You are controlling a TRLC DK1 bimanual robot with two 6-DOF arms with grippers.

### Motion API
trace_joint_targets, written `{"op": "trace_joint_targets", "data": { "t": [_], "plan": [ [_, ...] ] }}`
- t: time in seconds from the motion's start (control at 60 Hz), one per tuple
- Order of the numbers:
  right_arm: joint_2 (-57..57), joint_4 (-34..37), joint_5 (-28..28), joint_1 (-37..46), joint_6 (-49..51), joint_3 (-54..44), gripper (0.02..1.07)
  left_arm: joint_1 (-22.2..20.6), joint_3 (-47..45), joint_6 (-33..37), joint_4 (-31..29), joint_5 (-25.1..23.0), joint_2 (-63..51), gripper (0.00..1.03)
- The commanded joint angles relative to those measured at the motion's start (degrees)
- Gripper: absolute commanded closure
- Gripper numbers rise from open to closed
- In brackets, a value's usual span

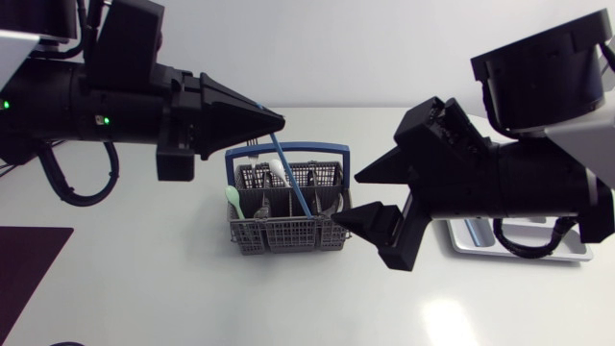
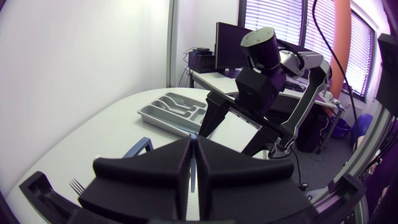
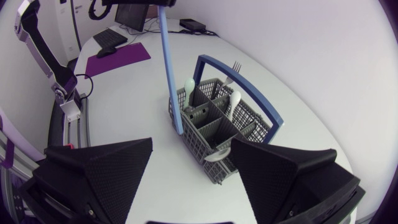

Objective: Sort the cutlery from the basket into the organizer compartments.

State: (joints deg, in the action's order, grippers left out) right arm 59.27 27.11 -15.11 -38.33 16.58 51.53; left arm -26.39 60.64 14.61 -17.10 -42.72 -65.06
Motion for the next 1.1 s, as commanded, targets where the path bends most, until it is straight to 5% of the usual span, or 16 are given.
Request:
{"op": "trace_joint_targets", "data": {
  "t": [0.0,0.433,0.783,1.083],
  "plan": [
    [0.76,-1.10,-0.71,-1.14,0.82,0.77,0.24,-0.68,2.55,-3.01,-0.30,-1.40,-2.00,1.00],
    [1.29,-3.65,-1.06,-3.95,-0.23,0.06,0.48,-4.90,7.91,-7.76,0.14,-2.98,-9.12,1.00],
    [1.12,-4.17,-1.06,-3.77,-0.23,-0.55,1.00,-5.69,10.46,-9.51,-0.12,-3.07,-11.85,1.00],
    [0.94,-4.26,-1.06,-3.86,-0.76,-1.43,1.01,-5.60,10.90,-10.57,-0.21,-3.77,-11.93,1.00]
  ]
}}
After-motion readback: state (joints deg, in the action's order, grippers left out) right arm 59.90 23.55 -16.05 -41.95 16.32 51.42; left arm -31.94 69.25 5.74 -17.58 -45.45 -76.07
